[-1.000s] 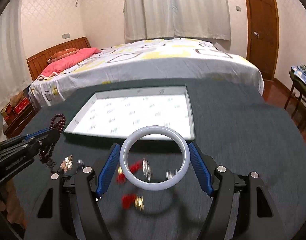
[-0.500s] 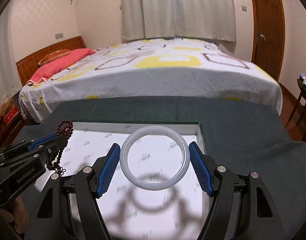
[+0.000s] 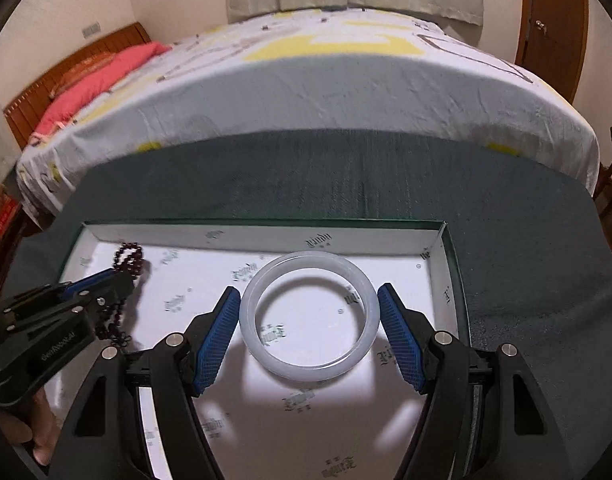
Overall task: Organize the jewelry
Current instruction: 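Carry the bead bracelet and bangle into the white tray and open both tools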
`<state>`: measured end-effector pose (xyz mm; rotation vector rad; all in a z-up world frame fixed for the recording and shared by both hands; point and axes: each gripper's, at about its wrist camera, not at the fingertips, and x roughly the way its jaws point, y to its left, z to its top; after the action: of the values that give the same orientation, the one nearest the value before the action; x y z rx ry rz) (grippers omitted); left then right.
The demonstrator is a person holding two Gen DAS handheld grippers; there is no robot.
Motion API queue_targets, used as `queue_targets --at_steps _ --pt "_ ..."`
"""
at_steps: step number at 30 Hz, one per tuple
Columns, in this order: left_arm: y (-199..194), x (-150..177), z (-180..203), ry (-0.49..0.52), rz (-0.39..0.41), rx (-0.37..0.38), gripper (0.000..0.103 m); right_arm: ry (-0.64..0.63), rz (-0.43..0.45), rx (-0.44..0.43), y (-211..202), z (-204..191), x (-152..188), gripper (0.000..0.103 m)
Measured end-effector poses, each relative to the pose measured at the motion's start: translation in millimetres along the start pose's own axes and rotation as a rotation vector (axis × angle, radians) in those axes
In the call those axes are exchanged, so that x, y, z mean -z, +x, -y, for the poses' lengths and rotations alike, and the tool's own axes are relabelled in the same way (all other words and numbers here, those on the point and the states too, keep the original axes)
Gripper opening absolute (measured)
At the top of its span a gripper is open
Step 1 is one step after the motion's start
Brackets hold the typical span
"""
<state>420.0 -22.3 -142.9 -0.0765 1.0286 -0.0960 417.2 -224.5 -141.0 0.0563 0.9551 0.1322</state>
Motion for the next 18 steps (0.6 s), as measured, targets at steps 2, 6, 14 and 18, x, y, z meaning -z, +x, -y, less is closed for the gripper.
queue_targets --at_steps 2,6,14,18 --pt "5 -1 0 0.007 -0.007 -0.008 0.019 0.008 -0.023 0.012 5 2 -1 0.068" --pt "5 0 1 0.02 0.006 -0.016 0.033 0.0 -0.07 0.024 12 0 -3 0.069" --pt "-1 -1 -2 0.011 0.049 0.002 0.066 -0.001 -0.025 0.022 5 1 -5 0.078" --pt "-22 0 -7 -0.034 0.165 0.005 0.079 -0.001 0.093 0.035 -16 1 -2 0.078"
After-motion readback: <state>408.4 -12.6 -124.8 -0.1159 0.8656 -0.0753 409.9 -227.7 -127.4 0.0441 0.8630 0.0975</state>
